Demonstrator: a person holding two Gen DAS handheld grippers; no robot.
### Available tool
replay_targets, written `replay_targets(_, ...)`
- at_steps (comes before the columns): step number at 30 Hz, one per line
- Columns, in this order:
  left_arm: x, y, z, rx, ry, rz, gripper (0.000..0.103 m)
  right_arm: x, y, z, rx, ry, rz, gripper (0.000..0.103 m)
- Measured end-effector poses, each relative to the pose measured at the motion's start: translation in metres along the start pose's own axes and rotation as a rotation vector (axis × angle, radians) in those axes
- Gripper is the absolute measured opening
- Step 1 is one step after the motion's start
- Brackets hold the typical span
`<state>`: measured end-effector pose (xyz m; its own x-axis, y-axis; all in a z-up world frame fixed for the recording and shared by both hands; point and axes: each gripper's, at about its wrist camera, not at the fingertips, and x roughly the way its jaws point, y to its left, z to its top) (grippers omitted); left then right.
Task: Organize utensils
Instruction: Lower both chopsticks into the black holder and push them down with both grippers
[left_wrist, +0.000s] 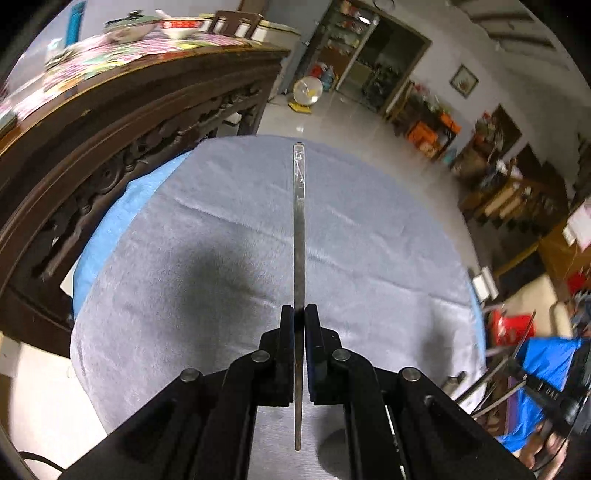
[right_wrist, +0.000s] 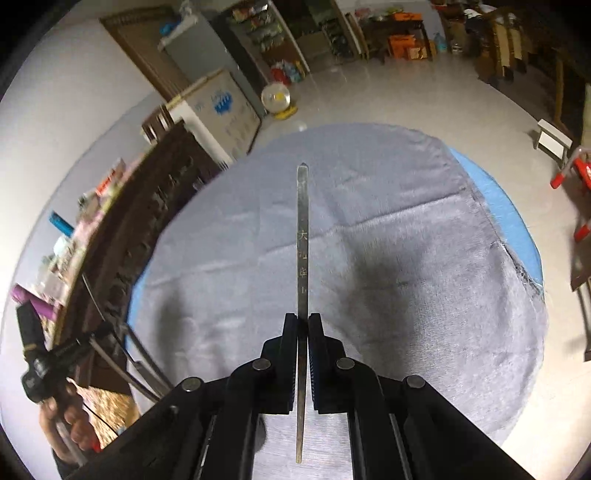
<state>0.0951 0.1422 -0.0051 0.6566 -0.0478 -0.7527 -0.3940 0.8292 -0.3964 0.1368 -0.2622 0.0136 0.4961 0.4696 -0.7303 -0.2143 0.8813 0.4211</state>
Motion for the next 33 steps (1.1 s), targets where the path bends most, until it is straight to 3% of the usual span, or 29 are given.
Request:
replay_targets(8, -0.037, 0.006, -0.014, -0.122, -0.101, -0.108, 0.005, -0.042, -0.002, -0.017, 0.116, -0.18, 0.138, 0.007)
replay_targets(15, -0.044, -0.003, -0.025, -0.144, -0.139, -0.174, 0.005, -0.047, 0.015, -0.03, 0.138, -0.258, 0.225, 0.007)
replay_targets(21, -0.041, -0.01, -0.032, -0.139, -0.143, -0.214, 0.005, -0.042, 0.031, -0.041, 0.094, -0.296, 0.217, 0.007)
replay_targets(33, -0.038, -0.027, -0.051, -0.051, -0.203, -0.176, 0.005, -0.024, 0.049, -0.054, 0.02, -0.302, 0.185, 0.007)
